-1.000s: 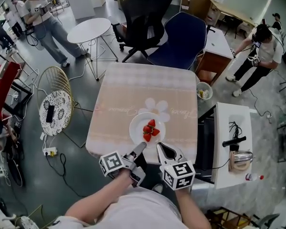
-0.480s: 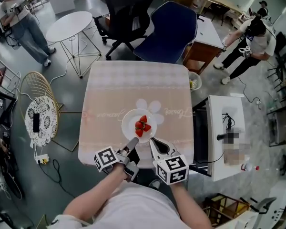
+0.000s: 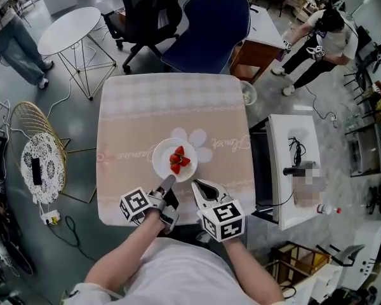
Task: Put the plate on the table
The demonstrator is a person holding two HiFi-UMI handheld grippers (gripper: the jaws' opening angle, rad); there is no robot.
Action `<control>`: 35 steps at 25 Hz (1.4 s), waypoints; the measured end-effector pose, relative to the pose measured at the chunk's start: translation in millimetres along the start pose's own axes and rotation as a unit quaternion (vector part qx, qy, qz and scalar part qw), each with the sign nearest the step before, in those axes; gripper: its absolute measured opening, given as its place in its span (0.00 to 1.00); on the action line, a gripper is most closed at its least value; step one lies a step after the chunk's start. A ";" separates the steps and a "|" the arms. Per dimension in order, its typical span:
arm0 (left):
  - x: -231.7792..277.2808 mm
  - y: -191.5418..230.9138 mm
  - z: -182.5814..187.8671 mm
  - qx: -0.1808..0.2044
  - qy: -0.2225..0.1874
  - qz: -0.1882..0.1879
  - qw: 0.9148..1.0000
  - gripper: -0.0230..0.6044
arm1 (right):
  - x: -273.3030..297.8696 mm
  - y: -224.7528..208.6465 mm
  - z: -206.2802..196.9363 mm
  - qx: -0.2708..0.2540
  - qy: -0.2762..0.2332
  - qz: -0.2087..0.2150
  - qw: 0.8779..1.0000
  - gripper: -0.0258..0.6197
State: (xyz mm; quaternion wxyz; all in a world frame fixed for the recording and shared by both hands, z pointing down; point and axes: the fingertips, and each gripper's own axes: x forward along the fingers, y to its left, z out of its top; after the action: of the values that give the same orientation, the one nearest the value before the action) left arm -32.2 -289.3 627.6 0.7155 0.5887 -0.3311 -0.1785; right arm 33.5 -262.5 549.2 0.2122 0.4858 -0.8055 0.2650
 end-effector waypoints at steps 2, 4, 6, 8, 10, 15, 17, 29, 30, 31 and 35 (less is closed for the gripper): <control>3.1 4.9 4.7 -0.002 0.001 0.005 1.000 0.07 | 5.1 -0.8 -1.2 0.004 0.006 -0.002 1.000 0.05; 6.2 11.1 9.0 -0.007 0.003 0.009 1.000 0.07 | 11.3 -0.9 -2.5 0.007 0.012 -0.004 1.000 0.05; 8.9 17.0 12.6 -0.013 0.007 0.014 1.000 0.07 | 17.4 0.0 -3.8 0.009 0.018 -0.004 1.000 0.05; 10.7 20.4 15.2 -0.016 0.011 0.019 1.000 0.07 | 21.6 1.2 -4.8 0.011 0.025 -0.004 1.000 0.05; 11.4 22.4 18.5 -0.018 0.014 0.022 0.999 0.07 | 24.9 2.7 -5.3 0.013 0.031 -0.005 0.999 0.05; 14.8 26.8 25.5 -0.030 0.017 0.020 0.999 0.08 | 31.8 6.1 -6.6 0.013 0.042 -0.006 0.999 0.05; 16.1 26.4 28.0 -0.033 0.018 0.018 0.999 0.08 | 35.3 7.9 -6.3 0.012 0.045 -0.006 0.999 0.05; 12.3 30.7 33.7 0.003 0.019 0.048 0.999 0.15 | 39.4 17.0 -10.0 0.008 0.059 -0.001 0.998 0.05; 12.4 30.7 33.5 0.010 0.019 0.052 0.998 0.16 | 39.1 17.2 -11.0 0.007 0.061 0.000 0.998 0.05; 12.7 30.7 32.5 0.016 0.020 0.057 0.998 0.19 | 38.6 17.1 -12.4 0.006 0.062 0.001 0.998 0.05; 13.7 31.1 30.3 0.027 0.021 0.071 0.997 0.28 | 36.3 15.9 -18.1 0.007 0.066 0.003 0.998 0.05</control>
State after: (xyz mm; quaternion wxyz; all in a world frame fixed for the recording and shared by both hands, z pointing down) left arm -47.3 -312.5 663.7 0.7167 0.5867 -0.3617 -0.1064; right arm 4.9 -269.2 581.3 0.2603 0.4663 -0.7893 0.3029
